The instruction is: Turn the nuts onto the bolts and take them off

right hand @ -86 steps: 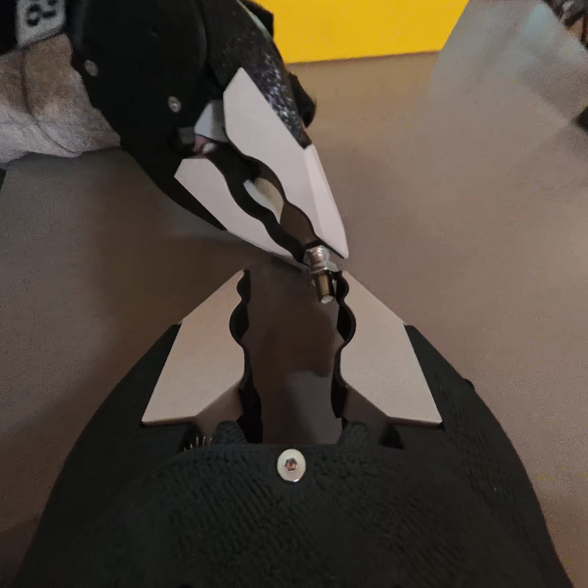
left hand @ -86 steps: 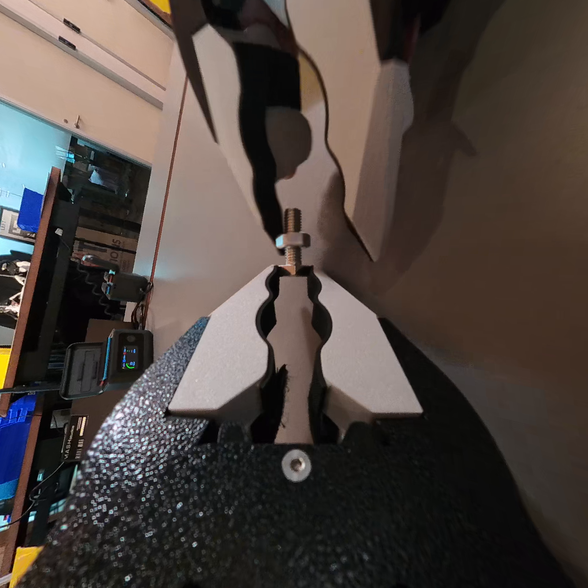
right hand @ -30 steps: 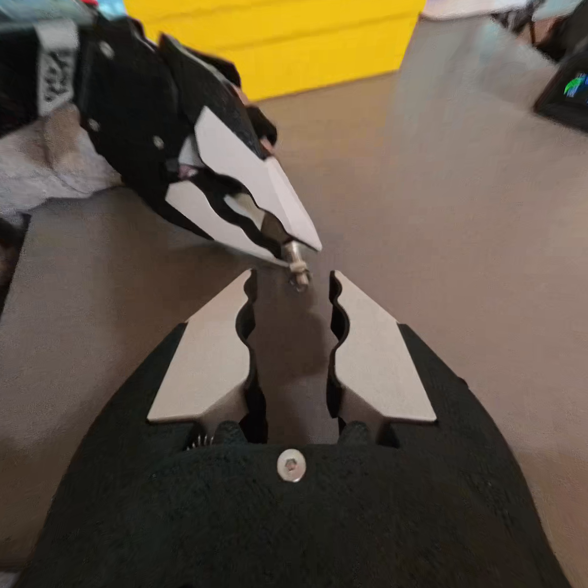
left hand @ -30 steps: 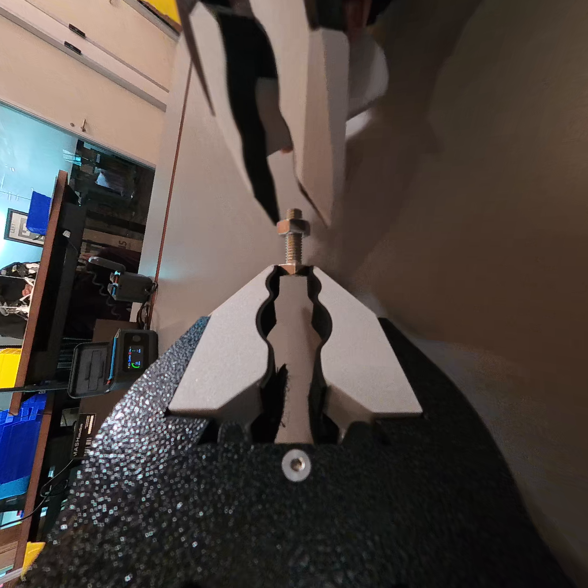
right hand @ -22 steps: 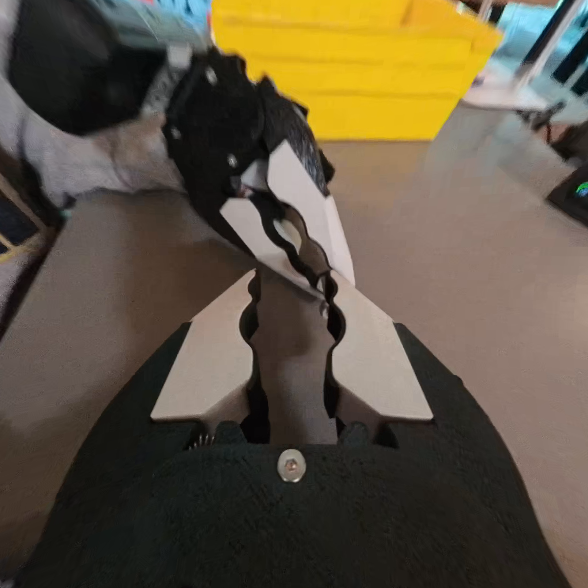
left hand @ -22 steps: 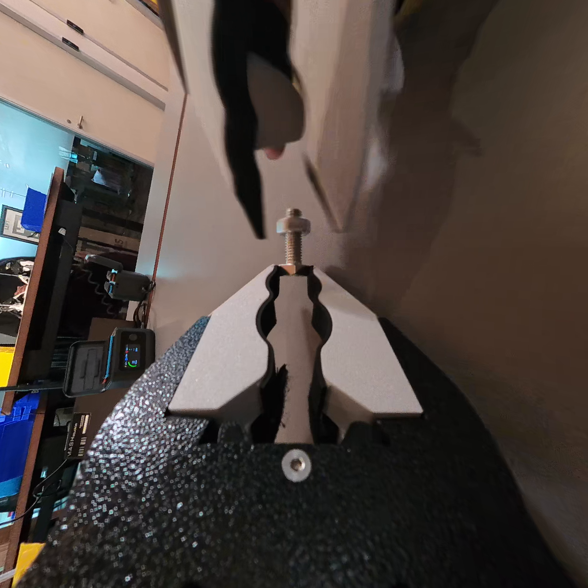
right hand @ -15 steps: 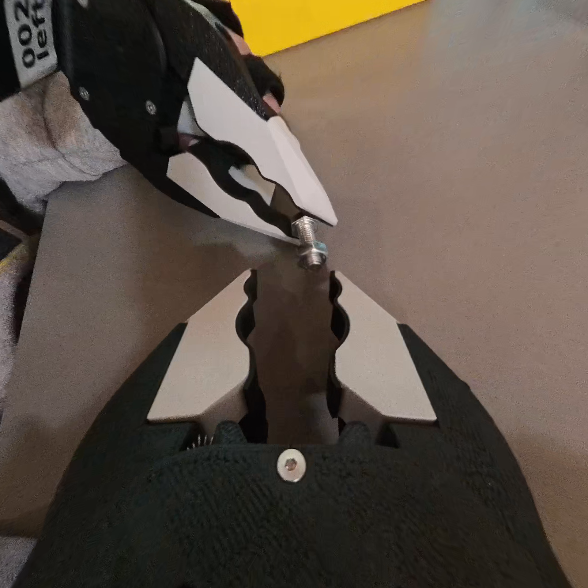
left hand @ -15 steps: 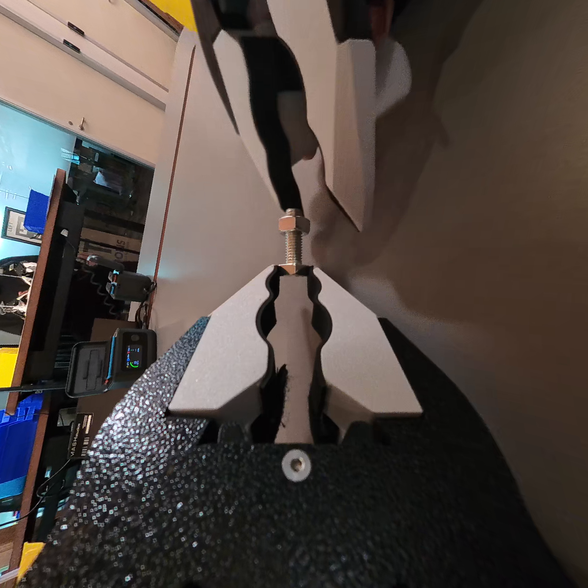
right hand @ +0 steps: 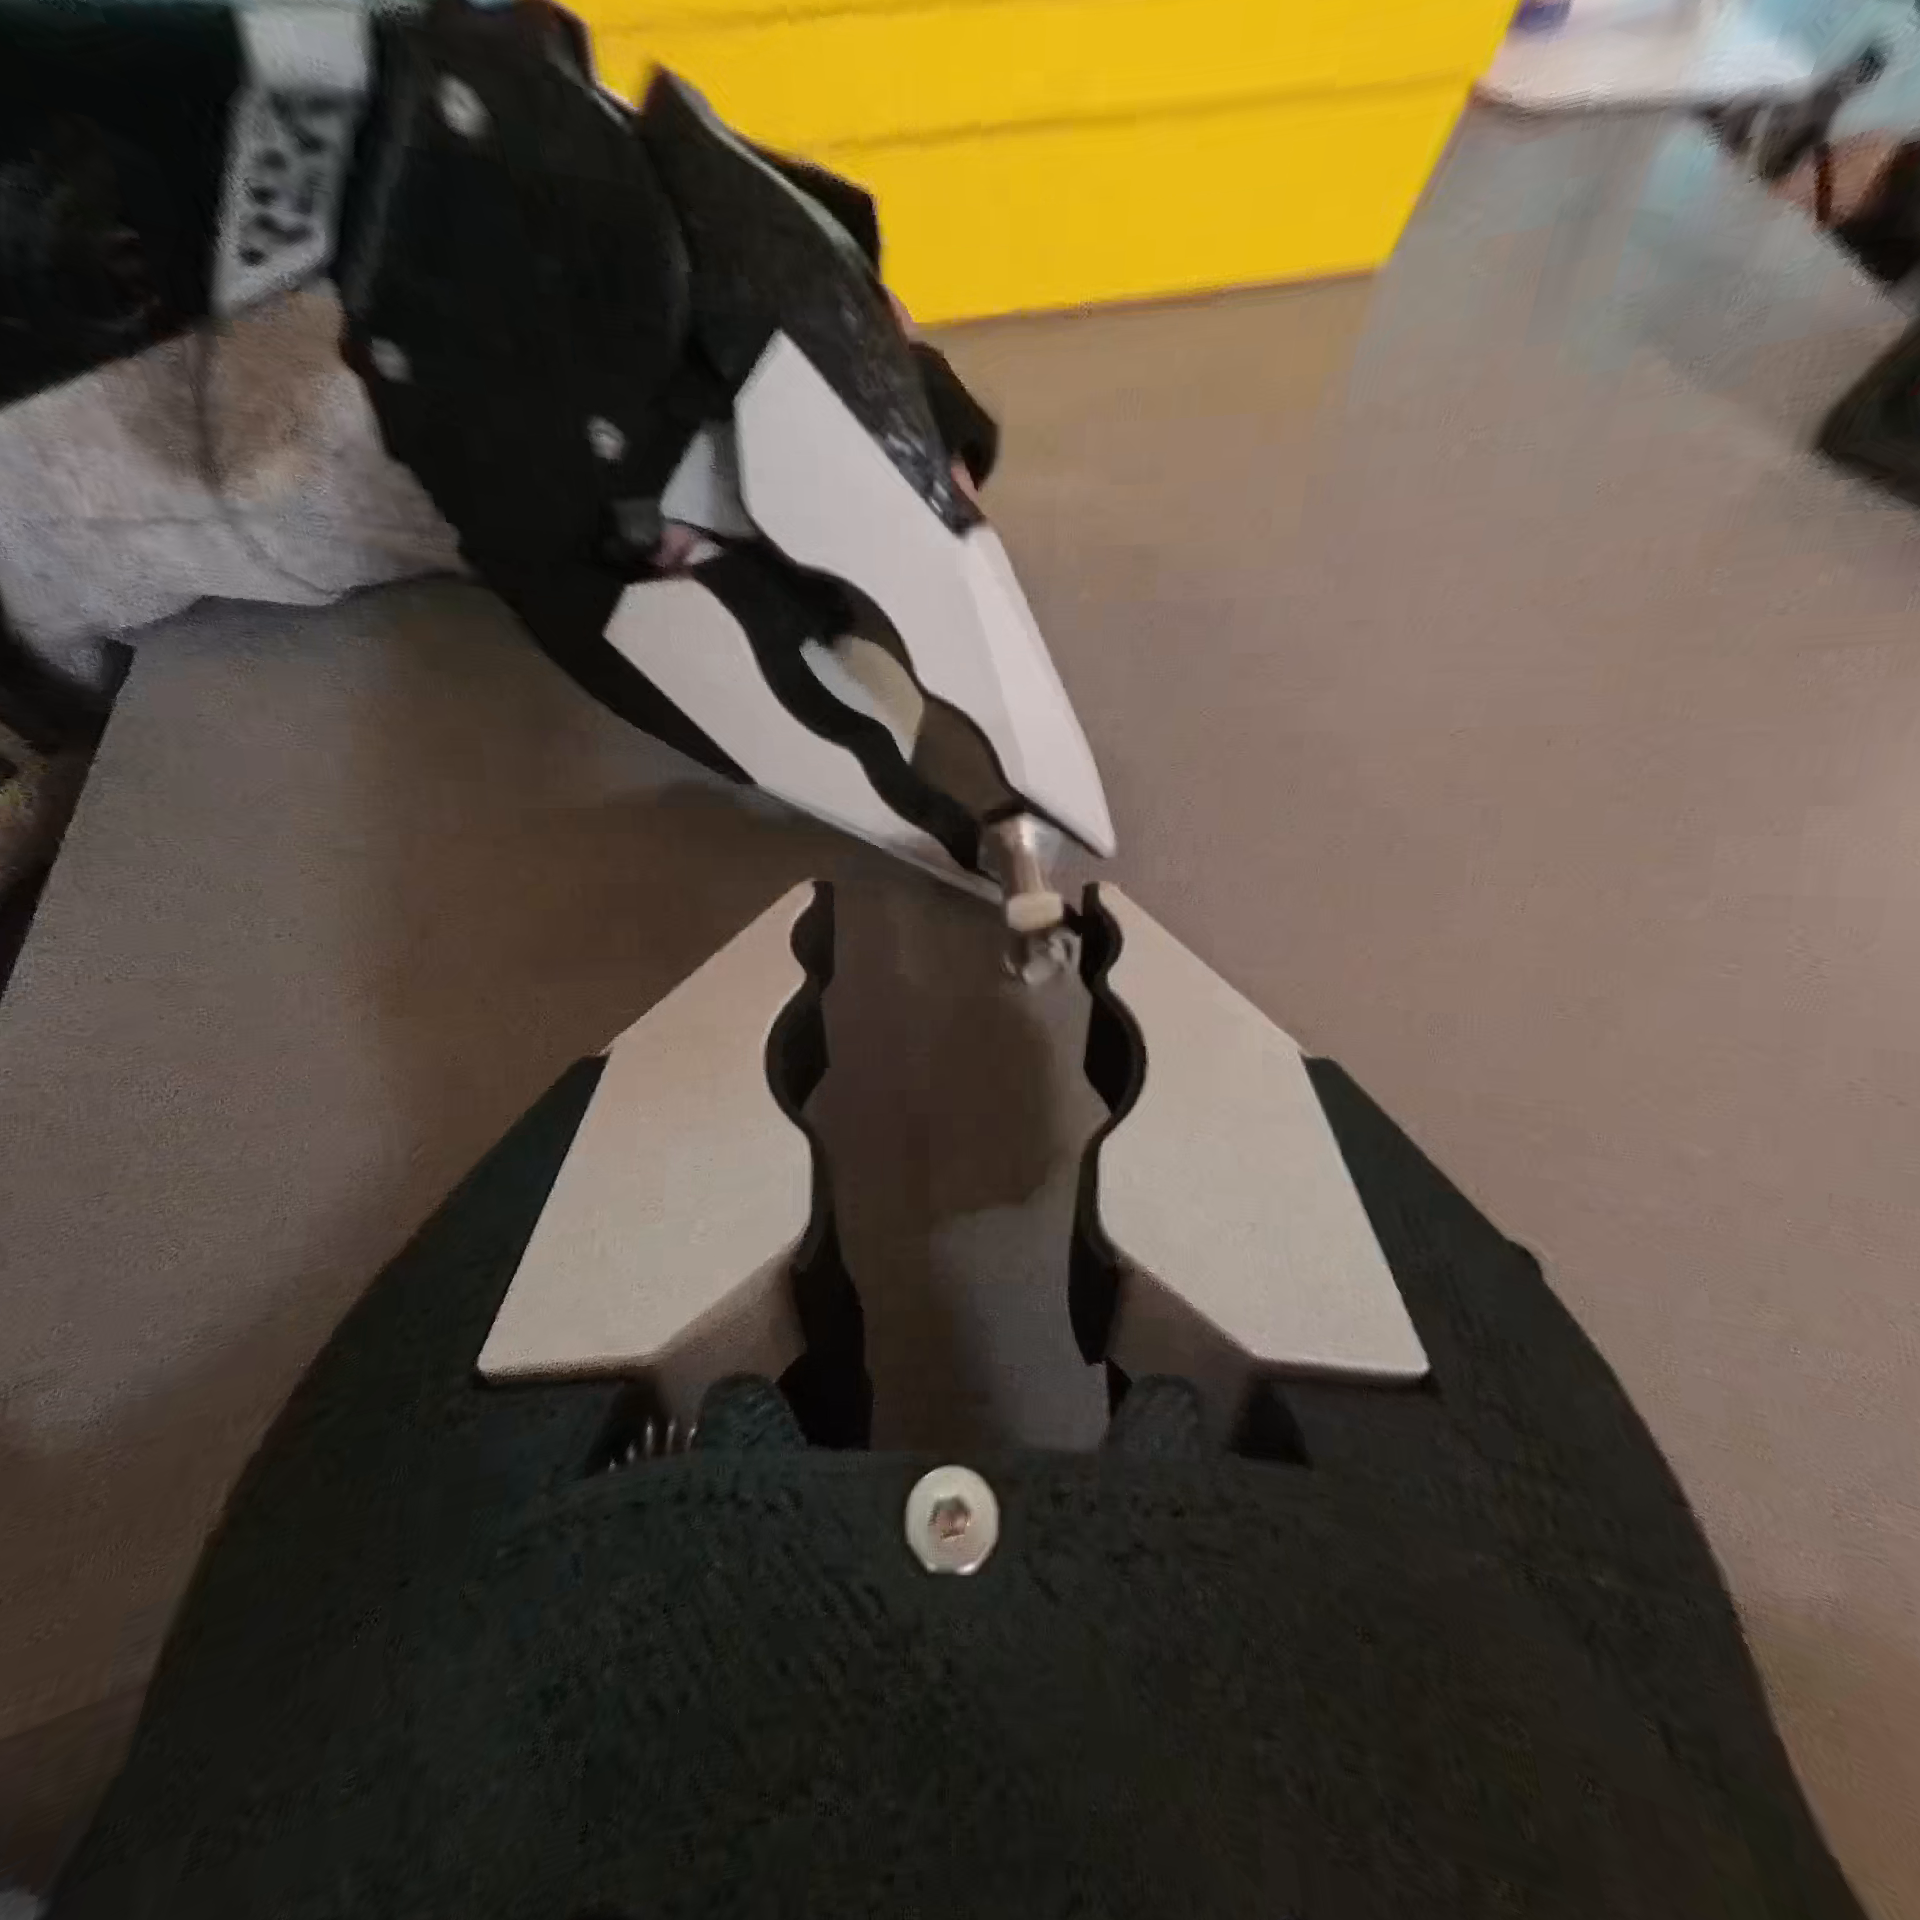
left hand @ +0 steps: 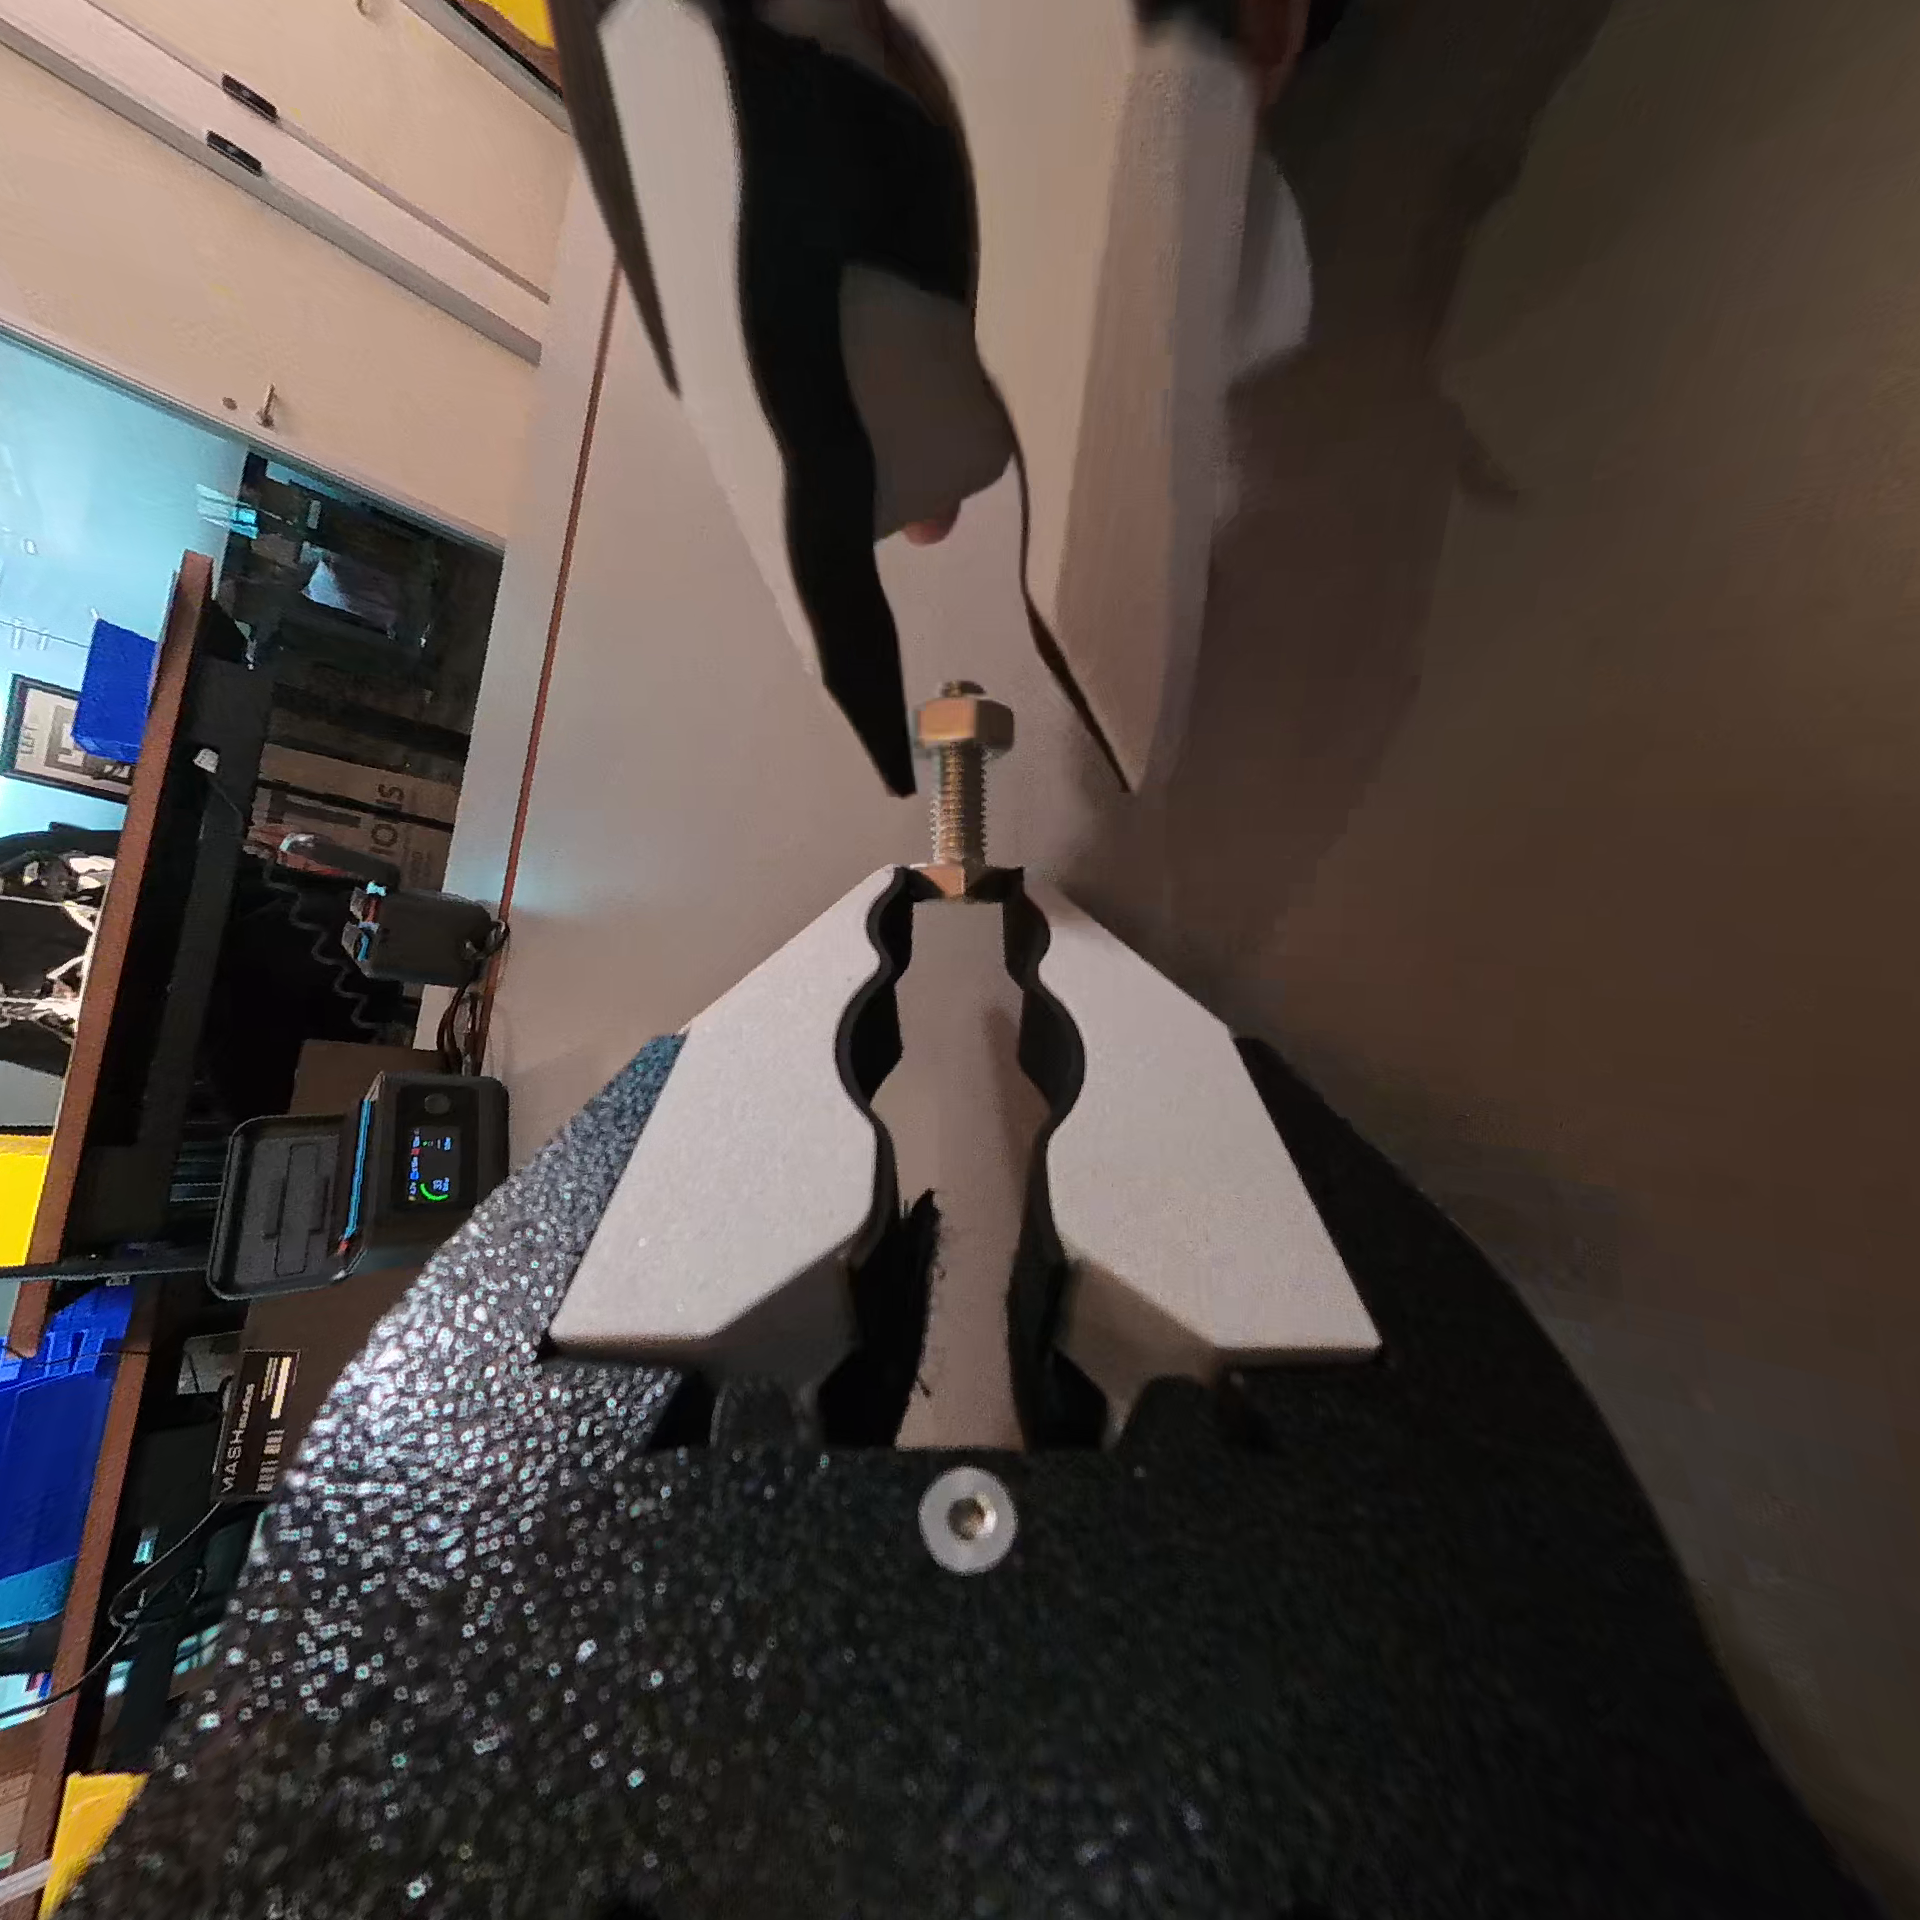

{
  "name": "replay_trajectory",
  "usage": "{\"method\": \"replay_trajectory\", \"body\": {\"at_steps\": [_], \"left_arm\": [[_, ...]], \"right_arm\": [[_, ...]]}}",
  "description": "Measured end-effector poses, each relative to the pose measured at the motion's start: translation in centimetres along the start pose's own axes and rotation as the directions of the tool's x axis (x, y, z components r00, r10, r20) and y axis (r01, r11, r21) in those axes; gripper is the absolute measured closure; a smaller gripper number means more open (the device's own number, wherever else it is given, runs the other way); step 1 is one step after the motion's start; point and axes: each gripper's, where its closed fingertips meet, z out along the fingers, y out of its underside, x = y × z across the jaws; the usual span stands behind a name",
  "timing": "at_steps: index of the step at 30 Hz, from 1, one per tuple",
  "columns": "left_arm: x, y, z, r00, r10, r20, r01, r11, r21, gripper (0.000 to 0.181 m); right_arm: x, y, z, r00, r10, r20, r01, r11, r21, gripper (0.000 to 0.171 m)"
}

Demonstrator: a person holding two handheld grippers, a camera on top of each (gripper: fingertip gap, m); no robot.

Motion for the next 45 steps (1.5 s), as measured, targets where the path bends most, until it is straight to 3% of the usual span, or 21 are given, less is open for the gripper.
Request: {"method": "replay_trajectory", "body": {"at_steps": [3, 6, 10, 13, 15, 19, 22, 25, 28, 31, 34, 39, 42, 45], "left_arm": [[0.0, -0.5, 0.1, 1.000, 0.001, 0.003, -0.001, 1.000, -0.003, 0.165], [-0.3, -0.1, 0.6, 1.000, 0.003, 0.003, -0.003, 1.000, -0.004, 0.166], [-0.2, -0.4, 1.3, 1.000, 0.003, 0.001, -0.003, 1.000, -0.002, 0.165], [-0.2, -0.6, 1.7, 1.000, 0.000, 0.000, 0.000, 1.000, 0.001, 0.165], [-0.3, -0.9, 1.9, 1.000, -0.002, 0.002, 0.002, 1.000, -0.004, 0.165], [-0.5, -0.9, 2.6, 1.000, 0.000, 0.003, 0.000, 1.000, 0.000, 0.166], [-0.5, -1.1, 2.9, 1.000, -0.003, 0.001, 0.003, 1.000, 0.000, 0.166], [-0.5, -1.3, 3.0, 1.000, -0.002, 0.000, 0.002, 1.000, 0.008, 0.165], [-0.6, -1.3, 3.0, 1.000, -0.005, 0.003, 0.005, 1.000, 0.001, 0.165], [-0.6, -1.3, 3.0, 1.000, -0.005, 0.004, 0.005, 1.000, 0.002, 0.166], [-0.6, -1.4, 3.1, 1.000, -0.006, 0.004, 0.006, 1.000, 0.003, 0.166], [-0.5, -1.4, 3.1, 1.000, -0.015, 0.002, 0.015, 1.000, 0.014, 0.166], [-0.6, -1.3, 3.2, 1.000, -0.005, 0.004, 0.005, 1.000, 0.000, 0.165], [-0.6, -1.3, 3.0, 1.000, -0.006, 0.004, 0.006, 1.000, 0.001, 0.166]], "right_arm": [[-2.0, -3.4, -1.0, 0.994, -0.106, 0.040, 0.097, 0.976, 0.195, 0.137], [0.9, -0.3, -1.1, 0.999, 0.037, -0.034, -0.036, 0.999, 0.029, 0.129], [0.5, 1.5, -0.2, 0.995, 0.102, 0.011, -0.101, 0.993, -0.064, 0.128], [-0.8, -0.5, 0.1, 0.997, -0.072, 0.017, 0.072, 0.997, 0.022, 0.133], [-2.0, -2.7, -0.7, 0.993, -0.109, 0.048, 0.100, 0.981, 0.165, 0.136], [1.1, 0.8, -0.8, 0.996, 0.082, -0.024, -0.082, 0.997, -0.013, 0.123], [0.4, 1.5, -0.1, 0.996, 0.090, 0.014, -0.089, 0.994, -0.069, 0.121], [-0.5, 0.1, 0.1, 0.999, -0.032, 0.016, 0.032, 0.999, -0.006, 0.115], [-1.8, -3.1, -1.2, 0.996, -0.069, 0.064, 0.055, 0.977, 0.204, 0.129], [0.9, -0.3, -1.2, 0.995, 0.104, -0.004, -0.104, 0.994, 0.046, 0.119], [1.0, 2.2, -0.6, 0.972, 0.233, 0.026, -0.230, 0.969, -0.085, 0.115], [-0.5, 0.2, -0.1, 0.997, 0.053, 0.056, -0.053, 0.999, -0.001, 0.112], [-1.2, -2.8, -1.5, 0.997, -0.010, 0.071, -0.005, 0.980, 0.201, 0.125], [0.5, 0.7, -0.8, 0.989, 0.142, 0.042, -0.142, 0.990, 0.004, 0.120]]}}
